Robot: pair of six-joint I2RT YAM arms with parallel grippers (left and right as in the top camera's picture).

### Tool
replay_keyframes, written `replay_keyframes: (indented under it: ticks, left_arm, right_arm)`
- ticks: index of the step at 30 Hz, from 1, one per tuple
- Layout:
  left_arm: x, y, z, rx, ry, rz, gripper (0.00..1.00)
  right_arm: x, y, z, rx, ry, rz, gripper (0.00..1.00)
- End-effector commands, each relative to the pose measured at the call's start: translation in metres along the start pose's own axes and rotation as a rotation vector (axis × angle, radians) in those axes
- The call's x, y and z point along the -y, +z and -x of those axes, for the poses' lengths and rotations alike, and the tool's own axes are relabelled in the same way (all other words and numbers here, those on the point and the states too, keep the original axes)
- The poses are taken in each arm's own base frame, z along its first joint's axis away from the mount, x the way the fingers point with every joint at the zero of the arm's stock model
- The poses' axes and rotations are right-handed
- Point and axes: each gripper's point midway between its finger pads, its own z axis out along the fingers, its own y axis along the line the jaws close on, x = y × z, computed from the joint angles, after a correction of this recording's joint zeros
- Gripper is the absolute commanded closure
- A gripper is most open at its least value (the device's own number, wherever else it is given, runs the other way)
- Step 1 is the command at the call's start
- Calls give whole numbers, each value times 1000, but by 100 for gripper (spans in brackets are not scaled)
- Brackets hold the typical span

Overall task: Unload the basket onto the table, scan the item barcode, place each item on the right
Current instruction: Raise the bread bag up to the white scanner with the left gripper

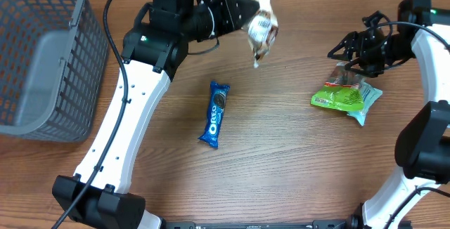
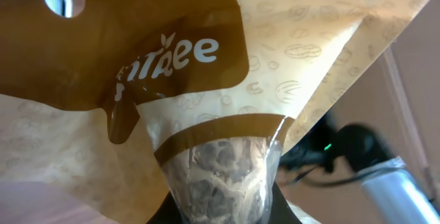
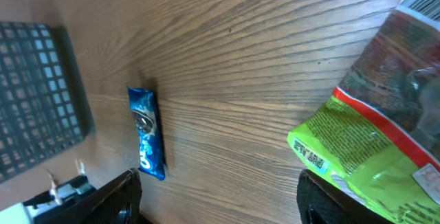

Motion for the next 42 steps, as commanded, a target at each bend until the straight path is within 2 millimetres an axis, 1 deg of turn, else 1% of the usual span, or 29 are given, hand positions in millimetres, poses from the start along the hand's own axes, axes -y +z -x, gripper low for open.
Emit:
replay_keyframes:
  ticks: [1, 5, 10, 13, 15, 17, 22, 24, 25, 27, 32, 34, 36, 40, 42]
  left_arm:
    - [22, -1, 10, 43, -48, -50, 96]
    - [24, 0, 18, 92, -52, -43, 96]
    - [26, 1, 21, 120, -51, -36, 96]
    - [23, 3, 24, 155, -40, -1, 96]
    - [18, 4, 29, 203, 1, 53, 96]
    - [5, 4, 34, 266, 57, 157, 96]
    - [-30, 1, 49, 452, 275, 518, 96]
    - [-41, 6, 53, 502, 372, 651, 96]
    - [-46, 10, 54, 513, 416, 697, 96]
    - [-56, 26, 55, 511, 517, 770, 96]
    - [-92, 92, 53, 439, 823, 855, 96]
    - [-102, 115, 53, 408, 994, 889, 96]
    - [-109, 128, 57, 415, 1127, 947, 96]
    - [-108, 142, 66, 481, 1346, 1063, 96]
    - [-110, 148, 67, 507, 1418, 1090, 96]
  right_arm:
    - [-14, -10, 2, 37, -68, -34, 27]
    - [-16, -8, 2, 34, -74, -37, 27]
    - [-16, -8, 3, 36, -76, -37, 27]
    - [-16, -8, 3, 36, -76, -37, 27]
    - [-16, -8, 3, 36, -76, -37, 27]
    - [-16, -8, 3, 37, -76, -37, 27]
    - [-16, -8, 4, 42, -81, -36, 27]
    - [-16, -8, 5, 45, -83, -36, 27]
    - [-16, -8, 5, 45, -84, -36, 27]
    - [-16, -8, 6, 48, -86, -36, 27]
    - [-16, -8, 7, 52, -89, -37, 27]
    - [-14, -8, 7, 54, -90, -47, 27]
    - [-13, -9, 8, 54, -89, -54, 27]
    - [-13, -9, 8, 55, -90, -54, 26]
    - [-13, -9, 8, 55, -90, -54, 26]
